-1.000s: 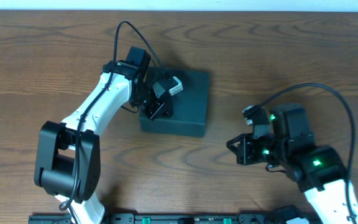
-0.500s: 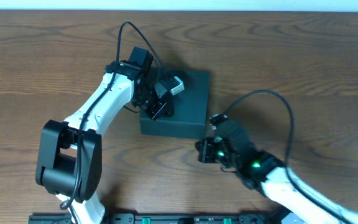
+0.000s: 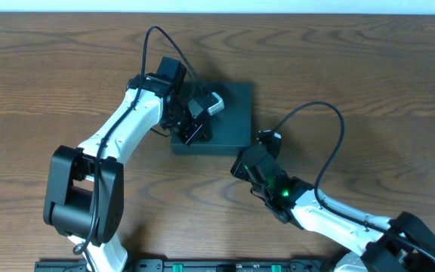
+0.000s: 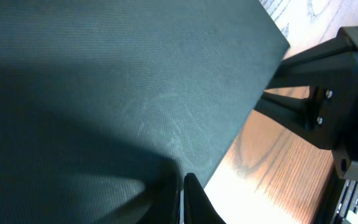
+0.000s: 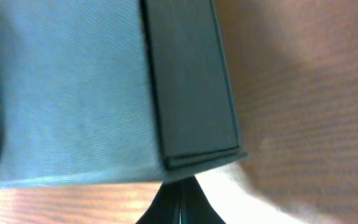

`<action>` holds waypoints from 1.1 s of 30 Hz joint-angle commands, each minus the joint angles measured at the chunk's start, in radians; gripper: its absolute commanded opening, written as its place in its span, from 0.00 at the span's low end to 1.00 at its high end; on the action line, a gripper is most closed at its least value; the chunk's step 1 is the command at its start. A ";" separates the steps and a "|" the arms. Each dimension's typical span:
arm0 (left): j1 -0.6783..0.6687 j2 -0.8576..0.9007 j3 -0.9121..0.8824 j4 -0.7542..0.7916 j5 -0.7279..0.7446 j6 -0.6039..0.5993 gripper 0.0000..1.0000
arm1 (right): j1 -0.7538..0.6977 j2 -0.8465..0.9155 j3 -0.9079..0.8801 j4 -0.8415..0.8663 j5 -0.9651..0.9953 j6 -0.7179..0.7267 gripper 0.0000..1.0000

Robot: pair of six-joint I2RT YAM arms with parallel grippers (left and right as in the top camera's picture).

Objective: Pack container

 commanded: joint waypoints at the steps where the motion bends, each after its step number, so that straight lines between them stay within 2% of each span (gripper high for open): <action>1: -0.001 0.026 -0.003 -0.006 -0.051 -0.009 0.05 | 0.004 0.002 -0.001 0.022 0.045 0.018 0.02; 5: 0.003 0.024 0.002 -0.011 -0.021 -0.055 0.06 | 0.003 -0.039 -0.001 0.003 -0.140 -0.013 0.01; 8: 0.016 -0.003 0.011 -0.017 0.060 -0.056 0.06 | 0.003 -0.138 0.000 -0.058 -0.173 -0.044 0.02; 11: 0.036 -0.062 0.021 -0.030 0.060 -0.067 0.06 | -0.005 -0.284 0.012 -0.151 -0.172 -0.147 0.01; 14: 0.073 -0.179 0.023 -0.036 -0.004 -0.138 0.06 | -0.031 -0.477 0.041 -0.297 -0.151 -0.356 0.02; 16: 0.104 -0.257 0.023 -0.059 -0.058 -0.164 0.06 | -0.064 -0.579 0.054 -0.392 -0.117 -0.411 0.02; 20: 0.167 -0.389 0.023 -0.100 -0.061 -0.158 0.06 | -0.147 -0.717 0.057 -0.515 -0.119 -0.508 0.02; 21: 0.183 -0.421 0.023 -0.111 -0.064 -0.144 0.06 | -0.172 -0.747 0.057 -0.541 -0.120 -0.509 0.06; 22: 0.200 -0.452 0.023 -0.122 -0.064 -0.128 0.06 | -0.196 -0.775 0.057 -0.560 -0.120 -0.509 0.20; 23: 0.211 -0.474 0.023 -0.126 -0.069 -0.127 0.06 | -0.212 -0.793 0.057 -0.569 -0.120 -0.509 0.40; 24: 0.218 -0.492 0.023 -0.126 -0.076 -0.127 0.13 | -0.220 -0.804 0.057 -0.572 -0.120 -0.508 0.67; 25: 0.219 -0.501 0.023 -0.126 -0.080 -0.127 0.25 | -0.224 -0.808 0.057 -0.572 -0.120 -0.506 0.78; 26: 0.219 -0.507 0.023 -0.126 -0.081 -0.127 0.50 | -0.225 -0.808 0.057 -0.572 -0.119 -0.506 0.99; 27: 0.218 -0.509 0.023 -0.126 -0.081 -0.127 0.78 | -0.225 -0.806 0.057 -0.574 -0.117 -0.506 0.99; 28: 0.218 -0.509 0.023 -0.126 -0.081 -0.132 0.95 | -0.225 -0.803 0.057 -0.575 -0.117 -0.506 0.99; 33: 0.218 -0.507 0.023 -0.143 -0.079 -0.162 0.95 | -0.224 -0.778 0.057 -0.585 -0.117 -0.506 0.99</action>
